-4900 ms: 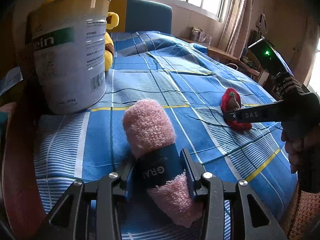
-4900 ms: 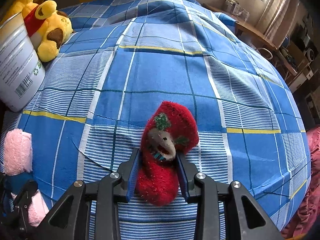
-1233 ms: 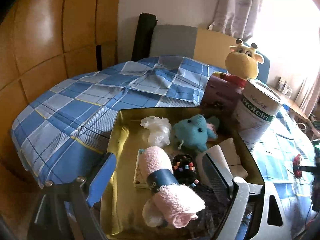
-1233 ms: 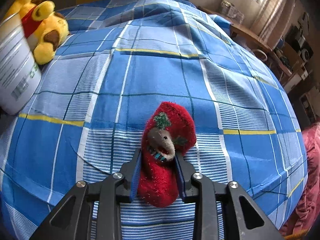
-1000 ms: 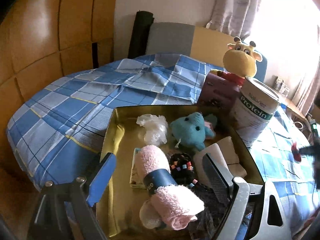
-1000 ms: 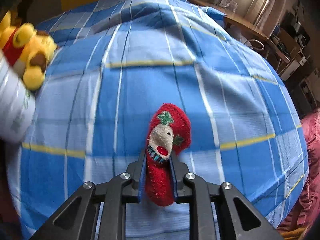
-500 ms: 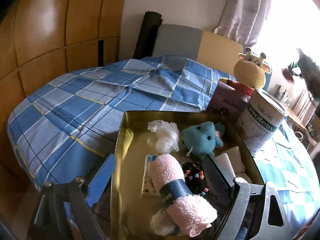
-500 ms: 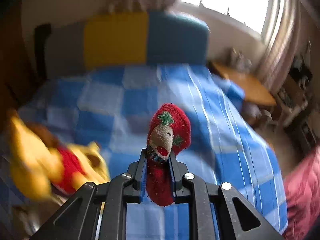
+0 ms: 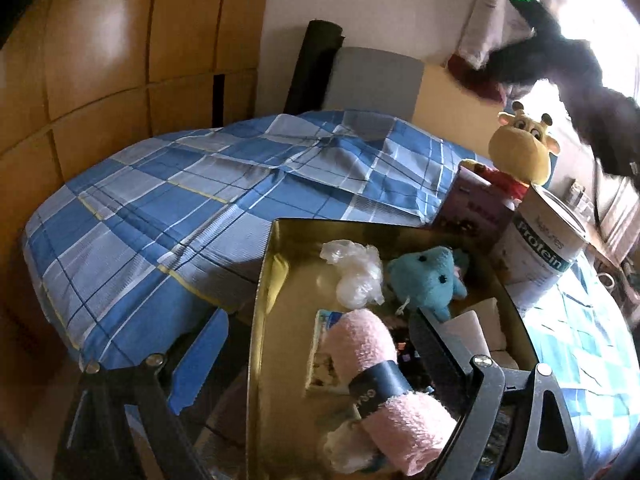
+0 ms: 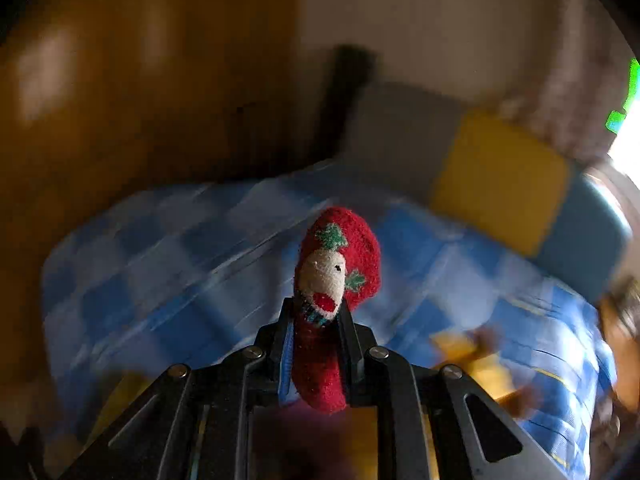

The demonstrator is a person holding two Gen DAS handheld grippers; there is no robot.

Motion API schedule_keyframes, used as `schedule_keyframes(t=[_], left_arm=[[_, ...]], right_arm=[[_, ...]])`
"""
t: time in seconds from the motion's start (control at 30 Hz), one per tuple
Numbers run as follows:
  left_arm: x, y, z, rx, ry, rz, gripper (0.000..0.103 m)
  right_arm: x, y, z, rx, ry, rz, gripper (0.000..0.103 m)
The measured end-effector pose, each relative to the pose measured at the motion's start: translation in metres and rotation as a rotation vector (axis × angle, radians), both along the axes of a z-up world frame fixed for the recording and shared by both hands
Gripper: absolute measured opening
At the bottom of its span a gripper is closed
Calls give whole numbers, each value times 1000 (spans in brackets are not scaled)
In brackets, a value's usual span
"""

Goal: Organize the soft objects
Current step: 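Carry the red sock into the gold tray and open the right tool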

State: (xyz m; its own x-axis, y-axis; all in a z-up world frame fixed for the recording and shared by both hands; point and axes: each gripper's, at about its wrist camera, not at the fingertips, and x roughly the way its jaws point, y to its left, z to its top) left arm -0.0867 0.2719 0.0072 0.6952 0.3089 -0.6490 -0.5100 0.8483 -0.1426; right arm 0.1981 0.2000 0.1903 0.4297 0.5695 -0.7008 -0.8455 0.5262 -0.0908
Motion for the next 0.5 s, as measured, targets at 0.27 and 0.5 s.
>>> schedule_keyframes(t=[0.27, 0.5], left_arm=[[-11, -1, 2, 19, 5, 31, 94], [-17, -5, 7, 43, 7, 59, 97]], right_arm=[[-113, 4, -135, -204, 161, 240, 17], [-142, -36, -194, -186, 233, 130, 17]])
